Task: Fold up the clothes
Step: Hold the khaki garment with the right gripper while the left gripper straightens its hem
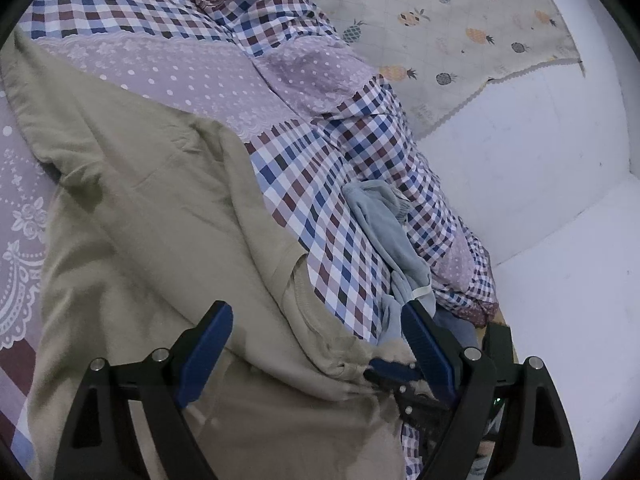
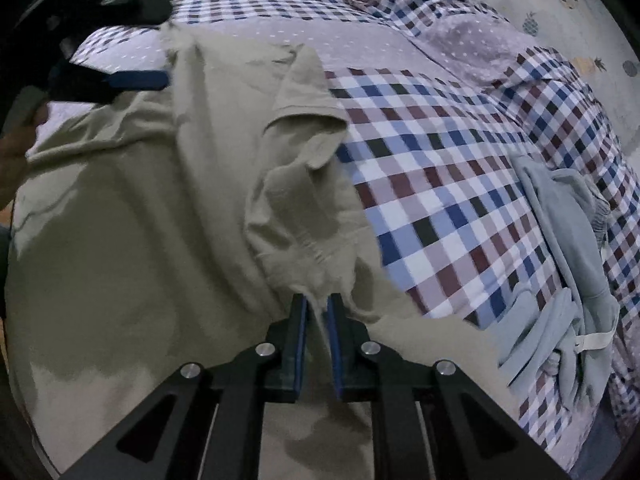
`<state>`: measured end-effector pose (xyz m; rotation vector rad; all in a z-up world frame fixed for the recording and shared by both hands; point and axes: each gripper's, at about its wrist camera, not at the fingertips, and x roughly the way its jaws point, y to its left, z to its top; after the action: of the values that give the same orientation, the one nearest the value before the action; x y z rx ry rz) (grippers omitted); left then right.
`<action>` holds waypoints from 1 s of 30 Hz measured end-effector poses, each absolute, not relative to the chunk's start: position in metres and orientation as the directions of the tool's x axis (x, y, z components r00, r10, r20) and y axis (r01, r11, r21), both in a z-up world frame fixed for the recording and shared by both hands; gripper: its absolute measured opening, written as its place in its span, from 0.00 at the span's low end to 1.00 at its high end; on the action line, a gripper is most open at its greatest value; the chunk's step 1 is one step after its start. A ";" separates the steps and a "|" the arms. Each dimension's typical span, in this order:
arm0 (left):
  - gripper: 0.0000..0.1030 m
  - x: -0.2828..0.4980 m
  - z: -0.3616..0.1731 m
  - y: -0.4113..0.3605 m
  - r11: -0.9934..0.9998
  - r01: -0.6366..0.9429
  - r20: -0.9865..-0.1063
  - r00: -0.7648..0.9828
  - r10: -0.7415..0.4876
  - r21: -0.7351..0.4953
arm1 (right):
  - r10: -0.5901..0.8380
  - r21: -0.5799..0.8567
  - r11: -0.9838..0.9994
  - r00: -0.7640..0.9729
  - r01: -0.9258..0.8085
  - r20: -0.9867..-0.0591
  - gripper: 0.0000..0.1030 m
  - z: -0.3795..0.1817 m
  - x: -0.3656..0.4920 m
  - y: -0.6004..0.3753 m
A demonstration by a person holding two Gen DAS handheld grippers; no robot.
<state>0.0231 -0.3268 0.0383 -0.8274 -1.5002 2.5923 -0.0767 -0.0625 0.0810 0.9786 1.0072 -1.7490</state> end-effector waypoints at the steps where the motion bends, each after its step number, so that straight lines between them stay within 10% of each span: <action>1: 0.86 0.024 0.038 -0.328 -0.530 0.229 -0.426 -0.858 0.286 -0.817 | -0.292 -0.214 -0.299 -0.302 0.930 -0.908 0.11 0.081 -0.081 -0.064; 13: 0.86 0.024 0.036 -0.328 -0.525 0.232 -0.427 -0.858 0.286 -0.819 | -0.279 -0.069 -0.331 -0.167 0.941 -0.946 0.36 0.083 -0.130 -0.079; 19: 0.86 0.025 0.036 -0.328 -0.523 0.231 -0.426 -0.857 0.289 -0.820 | -0.199 -0.154 -0.272 -0.212 0.950 -0.957 0.07 0.061 -0.112 -0.086; 30: 0.86 -0.013 0.057 -0.325 -0.616 0.233 -0.532 -0.766 0.360 -0.753 | -0.419 -0.367 -0.268 -0.451 0.891 -0.788 0.05 0.072 -0.025 -0.061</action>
<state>-0.0128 -0.3248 0.0568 -1.0417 -1.3397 2.5525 -0.0250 -0.0606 0.0721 0.7060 1.0303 -1.8475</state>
